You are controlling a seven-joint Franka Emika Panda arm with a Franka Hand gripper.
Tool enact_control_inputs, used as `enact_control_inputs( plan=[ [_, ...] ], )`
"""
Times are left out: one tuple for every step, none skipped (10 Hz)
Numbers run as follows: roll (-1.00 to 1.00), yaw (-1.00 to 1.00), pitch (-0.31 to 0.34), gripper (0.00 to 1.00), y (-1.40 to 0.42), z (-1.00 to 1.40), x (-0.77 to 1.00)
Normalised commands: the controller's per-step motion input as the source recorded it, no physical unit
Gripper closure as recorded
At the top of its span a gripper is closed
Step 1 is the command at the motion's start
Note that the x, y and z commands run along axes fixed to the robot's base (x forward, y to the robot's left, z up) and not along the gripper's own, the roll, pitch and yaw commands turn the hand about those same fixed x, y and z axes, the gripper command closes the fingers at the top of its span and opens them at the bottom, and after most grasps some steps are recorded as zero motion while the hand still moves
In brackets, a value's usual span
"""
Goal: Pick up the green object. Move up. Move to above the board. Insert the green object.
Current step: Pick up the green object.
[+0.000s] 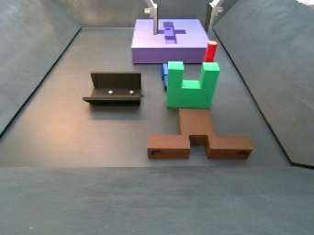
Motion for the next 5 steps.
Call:
enact_control_inputs(
  plan=[
    [-0.04, 0.0, -0.01, 0.0, 0.0, -0.02, 0.0],
    [-0.04, -0.01, 0.0, 0.0, -0.13, -0.12, 0.08],
    [-0.13, -0.02, 0.0, 0.0, -0.2, -0.6, 0.68],
    [-0.09, 0.0, -0.059, 0.0, -0.29, -0.95, 0.76],
    [-0.07, 0.0, -0.047, 0.0, -0.28, -1.0, 0.75]
  ],
)
